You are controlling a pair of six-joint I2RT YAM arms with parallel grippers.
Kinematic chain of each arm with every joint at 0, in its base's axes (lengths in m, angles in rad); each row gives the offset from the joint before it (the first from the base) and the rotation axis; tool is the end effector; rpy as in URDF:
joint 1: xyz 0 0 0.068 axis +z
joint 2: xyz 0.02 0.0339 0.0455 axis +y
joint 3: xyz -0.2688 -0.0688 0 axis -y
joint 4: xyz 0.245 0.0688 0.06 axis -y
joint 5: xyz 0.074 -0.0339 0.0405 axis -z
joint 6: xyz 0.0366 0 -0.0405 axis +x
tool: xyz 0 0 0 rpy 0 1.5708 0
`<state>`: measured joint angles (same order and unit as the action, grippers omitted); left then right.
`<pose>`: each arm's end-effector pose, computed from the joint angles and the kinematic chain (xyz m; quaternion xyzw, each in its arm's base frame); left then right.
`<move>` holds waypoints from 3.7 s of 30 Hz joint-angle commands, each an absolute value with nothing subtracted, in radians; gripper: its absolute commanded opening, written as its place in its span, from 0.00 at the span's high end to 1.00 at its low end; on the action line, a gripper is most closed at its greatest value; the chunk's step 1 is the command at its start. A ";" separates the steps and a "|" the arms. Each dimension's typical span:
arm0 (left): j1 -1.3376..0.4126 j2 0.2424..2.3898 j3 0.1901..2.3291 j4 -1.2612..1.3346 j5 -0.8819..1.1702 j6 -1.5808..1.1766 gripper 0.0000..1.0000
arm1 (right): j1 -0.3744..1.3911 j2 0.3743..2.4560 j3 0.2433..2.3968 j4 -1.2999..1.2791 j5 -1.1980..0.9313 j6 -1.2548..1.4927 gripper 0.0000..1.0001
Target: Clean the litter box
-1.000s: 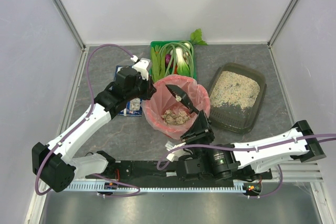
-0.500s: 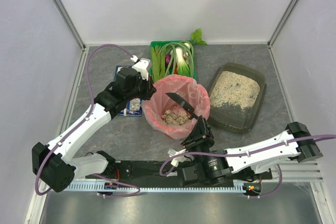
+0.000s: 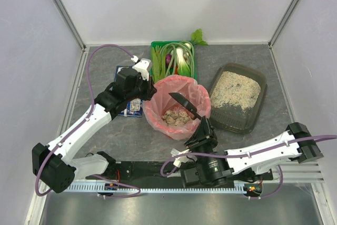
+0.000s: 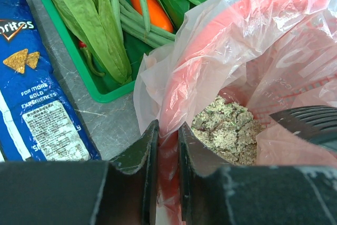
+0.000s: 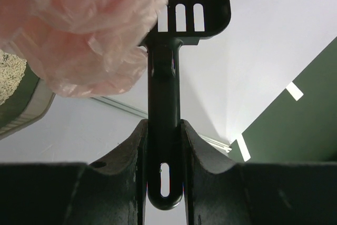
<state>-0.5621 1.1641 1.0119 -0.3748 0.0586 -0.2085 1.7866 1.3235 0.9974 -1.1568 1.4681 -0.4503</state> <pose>0.2193 -0.1406 0.3269 0.1668 0.8504 -0.2108 0.4522 -0.0099 0.2152 0.2750 -0.6543 0.3507 -0.5051 0.4402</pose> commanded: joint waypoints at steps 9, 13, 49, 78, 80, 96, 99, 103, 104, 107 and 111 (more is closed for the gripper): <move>-0.561 1.146 1.012 -0.330 0.060 -0.202 0.98 | 1.743 1.209 0.692 -1.460 1.479 -0.192 1.00; -0.561 1.154 1.012 -0.331 0.066 -0.204 0.98 | 1.726 1.187 0.779 -1.460 1.489 -0.195 1.00; -0.561 1.143 1.011 -0.337 0.037 -0.192 0.98 | 1.712 1.230 1.018 -1.460 1.429 -0.184 1.00; -0.468 1.109 1.023 -0.359 -0.091 -0.089 0.98 | 1.704 1.094 0.966 -1.460 1.401 -0.164 1.00; -0.462 1.111 1.025 -0.360 -0.072 -0.092 0.98 | 1.704 1.092 0.994 -1.459 1.426 -0.166 1.00; -0.465 1.123 1.008 -0.330 0.103 -0.186 0.98 | 1.508 1.301 1.468 -1.358 1.410 0.071 1.00; -0.468 1.118 1.008 -0.330 0.114 -0.192 0.98 | 1.384 1.286 1.496 -1.194 1.267 0.046 1.00; -0.474 1.111 1.002 -0.325 0.107 -0.195 0.98 | 1.168 1.252 1.491 -1.014 1.111 0.057 1.00; -0.477 1.114 1.000 -0.324 0.100 -0.198 0.98 | 1.119 1.249 1.496 -1.003 1.074 0.067 1.00; -0.482 1.124 1.003 -0.333 0.075 -0.209 0.98 | 0.896 1.243 1.502 -0.992 0.873 0.113 1.00; -0.483 1.134 1.003 -0.333 0.087 -0.229 0.98 | 0.570 1.249 1.490 -1.000 0.617 0.175 1.00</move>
